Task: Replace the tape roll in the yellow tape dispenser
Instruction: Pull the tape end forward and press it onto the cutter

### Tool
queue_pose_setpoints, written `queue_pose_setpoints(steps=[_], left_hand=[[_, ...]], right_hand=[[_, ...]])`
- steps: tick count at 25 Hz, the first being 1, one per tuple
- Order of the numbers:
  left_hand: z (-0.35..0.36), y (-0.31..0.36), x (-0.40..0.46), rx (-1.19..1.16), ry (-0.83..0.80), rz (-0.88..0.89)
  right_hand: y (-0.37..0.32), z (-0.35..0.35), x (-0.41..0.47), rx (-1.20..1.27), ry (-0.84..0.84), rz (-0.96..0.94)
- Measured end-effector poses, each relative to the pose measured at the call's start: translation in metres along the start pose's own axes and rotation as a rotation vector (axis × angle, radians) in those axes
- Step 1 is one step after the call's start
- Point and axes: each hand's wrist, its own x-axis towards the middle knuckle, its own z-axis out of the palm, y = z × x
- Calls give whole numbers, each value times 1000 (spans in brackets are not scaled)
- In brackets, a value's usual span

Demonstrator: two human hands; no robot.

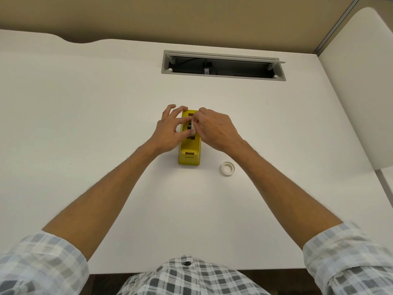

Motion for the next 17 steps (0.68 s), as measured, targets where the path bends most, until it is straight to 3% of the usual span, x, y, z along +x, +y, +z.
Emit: queue_pose_setpoints(steps=[11, 17], left_hand=[[2, -2, 2, 47, 18, -4], [1, -1, 1, 42, 22, 7]], right_hand=[[0, -3, 1, -82, -1, -23], [-3, 4, -7, -125, 108, -78]])
